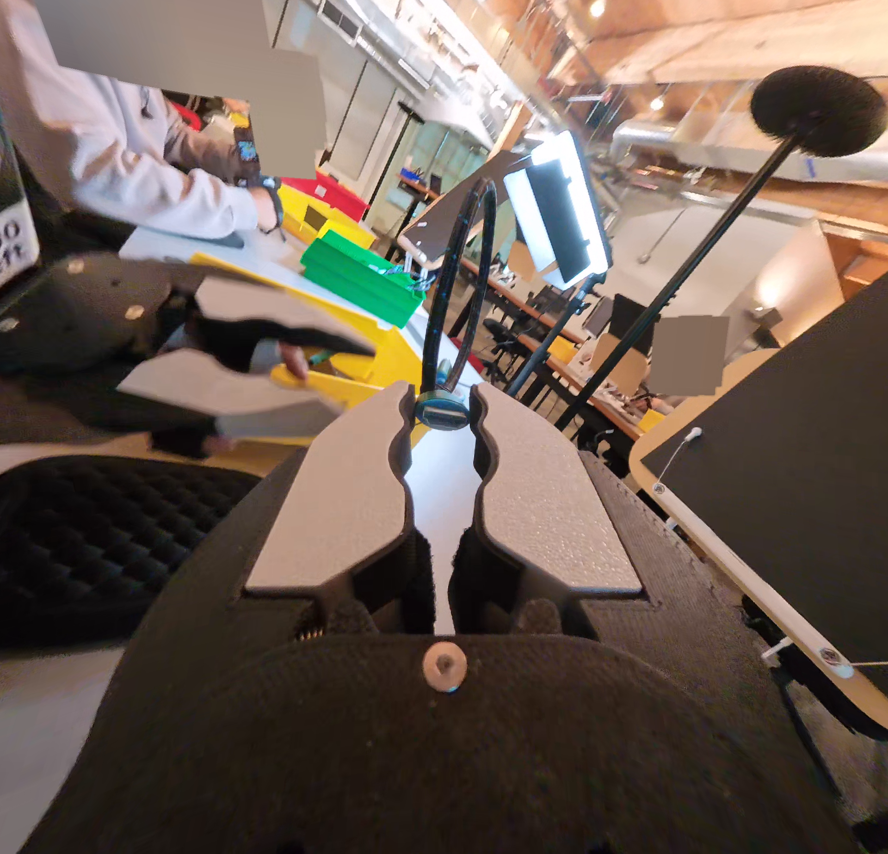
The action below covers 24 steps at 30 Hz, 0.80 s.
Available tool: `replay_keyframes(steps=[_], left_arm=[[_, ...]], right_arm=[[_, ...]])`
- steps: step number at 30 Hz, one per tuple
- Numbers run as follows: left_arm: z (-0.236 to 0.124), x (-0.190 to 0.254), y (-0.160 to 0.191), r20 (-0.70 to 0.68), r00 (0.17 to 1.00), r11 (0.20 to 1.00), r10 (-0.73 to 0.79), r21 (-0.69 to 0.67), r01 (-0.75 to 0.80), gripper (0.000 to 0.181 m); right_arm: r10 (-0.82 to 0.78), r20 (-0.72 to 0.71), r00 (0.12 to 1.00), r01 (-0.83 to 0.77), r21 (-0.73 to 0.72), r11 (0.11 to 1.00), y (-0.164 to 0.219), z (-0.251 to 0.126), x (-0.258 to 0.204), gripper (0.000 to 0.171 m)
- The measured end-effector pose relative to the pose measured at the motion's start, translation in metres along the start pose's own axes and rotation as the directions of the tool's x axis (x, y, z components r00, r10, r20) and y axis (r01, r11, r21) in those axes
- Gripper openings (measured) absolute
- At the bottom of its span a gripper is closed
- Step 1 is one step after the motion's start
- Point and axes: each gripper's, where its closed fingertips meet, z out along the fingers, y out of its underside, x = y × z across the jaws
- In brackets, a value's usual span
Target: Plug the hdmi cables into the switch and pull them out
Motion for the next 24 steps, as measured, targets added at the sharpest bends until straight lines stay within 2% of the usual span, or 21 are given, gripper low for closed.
replay_keyframes(steps=[2, 3, 6, 9, 11, 14, 16, 18, 22, 24], left_arm=[[-0.001, 0.033, 0.001, -0.143, 0.968, 0.978, -0.206, 0.014, 0.210, 0.038], [-0.001, 0.049, 0.001, -0.217, 0.926, 0.949, -0.308, 0.000, 0.316, 0.039], [0.002, 0.068, -0.009, -0.350, 0.753, 0.804, -0.557, 0.000, 0.595, 0.042], [0.001, 0.069, -0.028, -0.480, 0.578, 0.653, -0.660, 0.012, 0.757, 0.039], [0.004, 0.074, -0.035, -0.513, 0.527, 0.612, -0.678, 0.003, 0.791, 0.046], [0.006, 0.083, -0.039, -0.525, 0.577, 0.665, -0.626, 0.028, 0.747, 0.048], [0.005, 0.081, -0.042, -0.528, 0.575, 0.653, -0.625, 0.050, 0.756, 0.047], [0.001, 0.083, -0.046, -0.568, 0.503, 0.597, -0.651, 0.026, 0.802, 0.046], [0.000, 0.112, -0.045, -0.621, 0.295, 0.494, -0.726, -0.171, 0.853, 0.045], [0.005, 0.114, -0.045, -0.594, 0.244, 0.413, -0.767, -0.164, 0.896, 0.044]], right_arm=[[0.044, -0.012, 0.999, -0.044, 0.046, 0.998, -0.004, -0.001, 0.002, 0.022], [0.087, -0.003, 0.996, -0.086, 0.071, 0.994, -0.005, -0.001, 0.002, 0.022], [0.280, 0.078, 0.957, -0.290, 0.172, 0.942, -0.012, -0.004, -0.002, 0.021], [0.466, 0.189, 0.864, -0.500, 0.215, 0.839, -0.014, -0.008, -0.005, 0.020], [0.513, 0.219, 0.830, -0.553, 0.202, 0.809, -0.008, -0.013, -0.003, 0.019], [0.543, 0.238, 0.805, -0.591, 0.243, 0.770, -0.007, -0.023, 0.005, 0.020], [0.544, 0.246, 0.802, -0.596, 0.268, 0.757, -0.008, -0.029, 0.009, 0.020], [0.532, 0.246, 0.810, -0.586, 0.315, 0.747, -0.011, -0.034, 0.014, 0.020], [0.502, 0.243, 0.830, -0.557, 0.320, 0.766, -0.013, -0.029, 0.012, 0.018], [0.454, 0.259, 0.853, -0.518, 0.307, 0.799, -0.016, -0.023, 0.003, 0.017]])
